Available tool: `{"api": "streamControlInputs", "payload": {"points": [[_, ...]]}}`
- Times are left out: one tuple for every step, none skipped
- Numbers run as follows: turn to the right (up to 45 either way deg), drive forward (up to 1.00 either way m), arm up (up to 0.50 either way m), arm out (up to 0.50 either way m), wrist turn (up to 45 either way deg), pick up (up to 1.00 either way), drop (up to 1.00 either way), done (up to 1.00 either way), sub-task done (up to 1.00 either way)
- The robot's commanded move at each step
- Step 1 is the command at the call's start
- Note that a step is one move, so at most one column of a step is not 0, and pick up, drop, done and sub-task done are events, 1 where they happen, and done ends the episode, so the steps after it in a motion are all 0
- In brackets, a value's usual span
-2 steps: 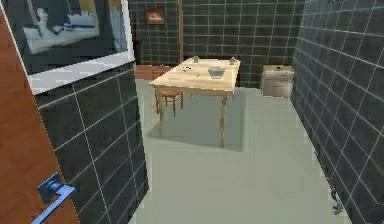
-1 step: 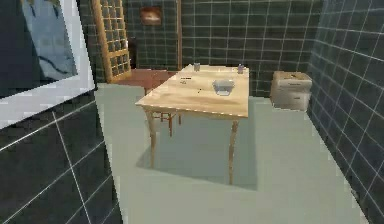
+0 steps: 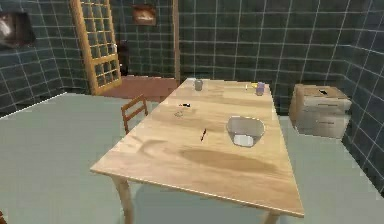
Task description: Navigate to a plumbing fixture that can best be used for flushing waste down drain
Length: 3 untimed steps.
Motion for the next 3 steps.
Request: {"api": "streamControlInputs", "payload": {"points": [[-21.0, 0.0, 0.0, 0.0, 0.0, 0.0, 0.0, 0.0, 0.0], [0.0, 0.35, 0.0, 0.0, 0.0, 0.0, 0.0, 0.0, 0.0], [-45.0, 0.0, 0.0, 0.0, 0.0, 0.0, 0.0, 0.0, 0.0]]}}
